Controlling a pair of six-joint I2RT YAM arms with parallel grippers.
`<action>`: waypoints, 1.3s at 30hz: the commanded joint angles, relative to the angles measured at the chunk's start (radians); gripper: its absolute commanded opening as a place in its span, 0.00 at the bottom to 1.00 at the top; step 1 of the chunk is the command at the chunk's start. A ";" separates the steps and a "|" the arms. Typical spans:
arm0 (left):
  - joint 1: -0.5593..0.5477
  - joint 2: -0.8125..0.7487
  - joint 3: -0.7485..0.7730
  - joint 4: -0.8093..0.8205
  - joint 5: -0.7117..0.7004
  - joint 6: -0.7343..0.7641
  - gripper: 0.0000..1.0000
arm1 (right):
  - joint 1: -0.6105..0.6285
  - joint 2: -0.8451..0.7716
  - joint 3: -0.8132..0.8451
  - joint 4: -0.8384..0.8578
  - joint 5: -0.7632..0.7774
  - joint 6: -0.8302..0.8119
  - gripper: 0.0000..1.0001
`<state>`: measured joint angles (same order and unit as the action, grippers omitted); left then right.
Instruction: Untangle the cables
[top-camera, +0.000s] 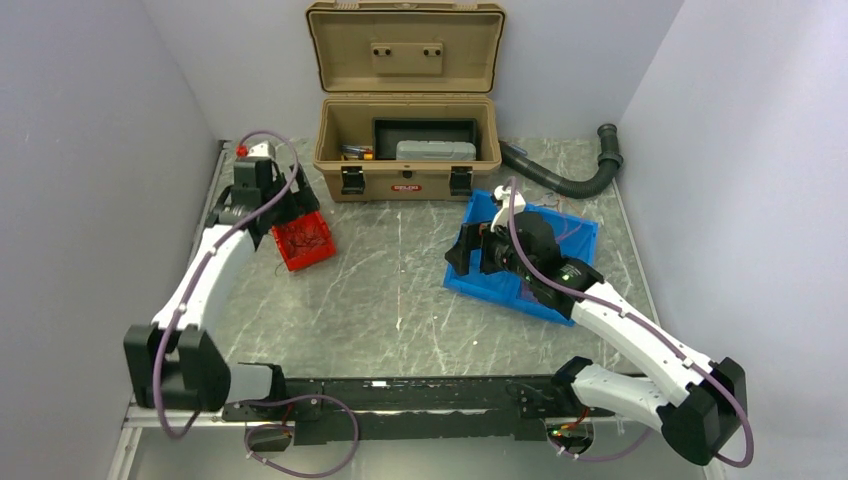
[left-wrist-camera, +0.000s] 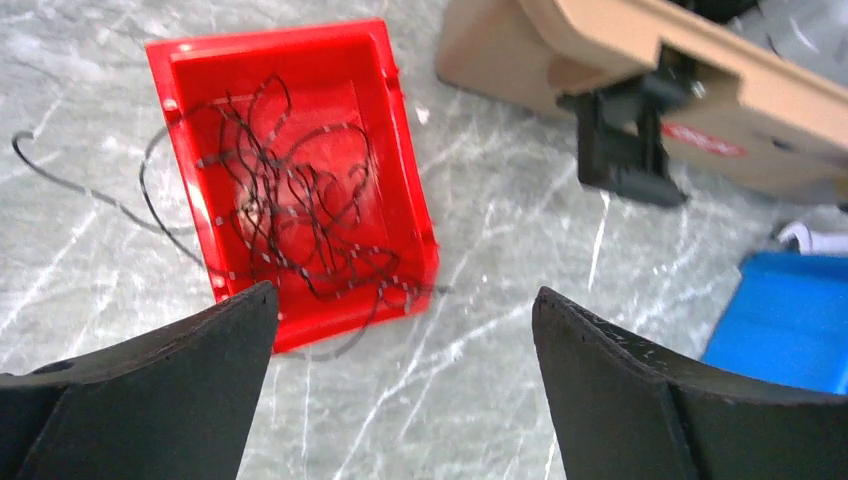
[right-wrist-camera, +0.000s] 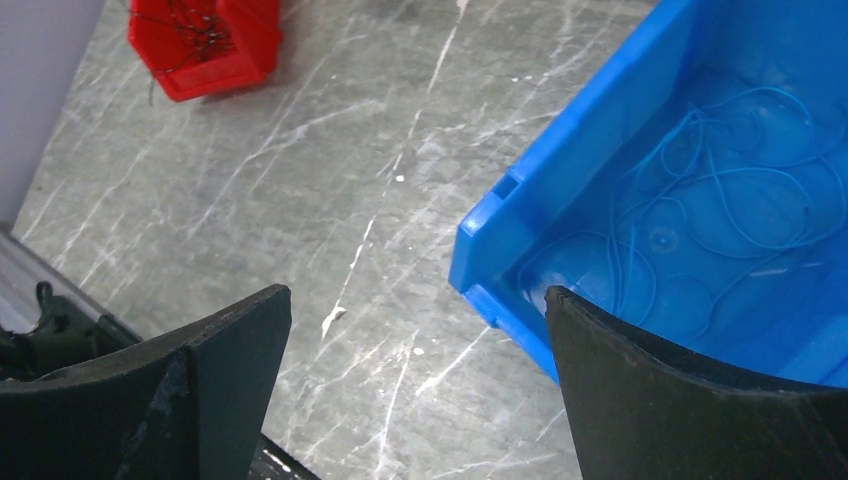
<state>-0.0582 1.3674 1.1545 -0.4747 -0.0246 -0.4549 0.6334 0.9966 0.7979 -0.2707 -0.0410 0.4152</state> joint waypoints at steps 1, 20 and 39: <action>-0.042 -0.216 -0.119 0.083 0.062 0.007 0.99 | -0.011 0.024 0.053 -0.042 0.102 0.020 1.00; -0.178 -0.750 -0.730 0.420 -0.016 0.046 0.99 | -0.055 -0.168 -0.362 0.504 0.565 -0.033 1.00; -0.176 -0.688 -0.987 0.977 -0.323 0.340 0.99 | -0.129 -0.056 -0.625 1.102 0.746 -0.497 0.98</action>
<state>-0.2337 0.6468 0.1913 0.2504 -0.2371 -0.2070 0.5591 0.8249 0.2241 0.5655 0.6544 0.0177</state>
